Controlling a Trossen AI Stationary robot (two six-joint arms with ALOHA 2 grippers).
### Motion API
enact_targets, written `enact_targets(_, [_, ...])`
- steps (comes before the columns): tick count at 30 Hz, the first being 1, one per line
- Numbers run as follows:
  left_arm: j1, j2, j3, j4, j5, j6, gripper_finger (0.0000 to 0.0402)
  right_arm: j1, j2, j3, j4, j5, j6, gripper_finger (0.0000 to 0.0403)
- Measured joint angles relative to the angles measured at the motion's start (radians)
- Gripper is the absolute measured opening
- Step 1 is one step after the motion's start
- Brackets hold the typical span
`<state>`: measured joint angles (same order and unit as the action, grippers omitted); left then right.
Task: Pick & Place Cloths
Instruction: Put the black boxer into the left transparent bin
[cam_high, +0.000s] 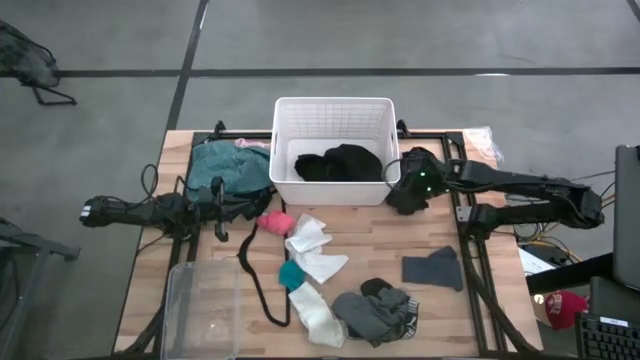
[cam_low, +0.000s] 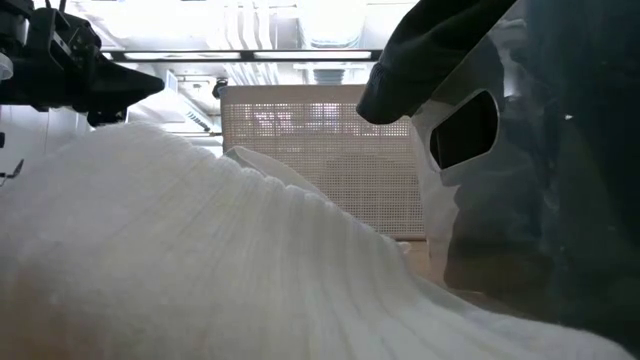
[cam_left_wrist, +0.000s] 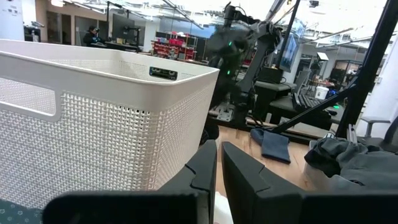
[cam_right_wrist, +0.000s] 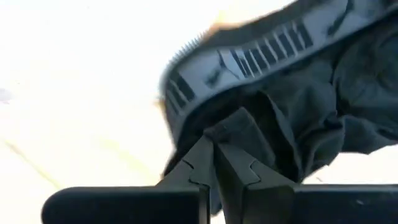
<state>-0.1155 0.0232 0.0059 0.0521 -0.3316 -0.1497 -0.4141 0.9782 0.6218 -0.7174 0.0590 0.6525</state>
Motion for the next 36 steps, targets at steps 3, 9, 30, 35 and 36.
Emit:
enact_targets(3, [0.0, 0.0, 0.0, 0.0, 0.0, 0.0, 0.003, 0.012, -0.084, 0.028, -0.037, 0.0, 0.054, 0.0008])
enact_targets(9, [0.0, 0.0, 0.0, 0.0, 0.0, 0.0, 0.003, 0.052, -0.196, 0.136, -0.129, 0.001, 0.107, 0.0008])
enact_targets(30, [0.001, 0.005, 0.0, 0.17, 0.009, -0.18, 0.003, 0.375, -0.018, 0.74, -0.249, 0.022, 0.132, 0.0008])
enact_targets(35, [0.001, 0.009, 0.0, 0.384, 0.011, -0.482, 0.003, 0.467, 0.083, 0.878, -0.252, 0.041, 0.126, 0.0008])
enact_targets(36, [0.001, 0.009, 0.002, 0.404, 0.013, -0.501, 0.003, 0.484, 0.104, 0.903, -0.252, 0.048, 0.119, 0.0008])
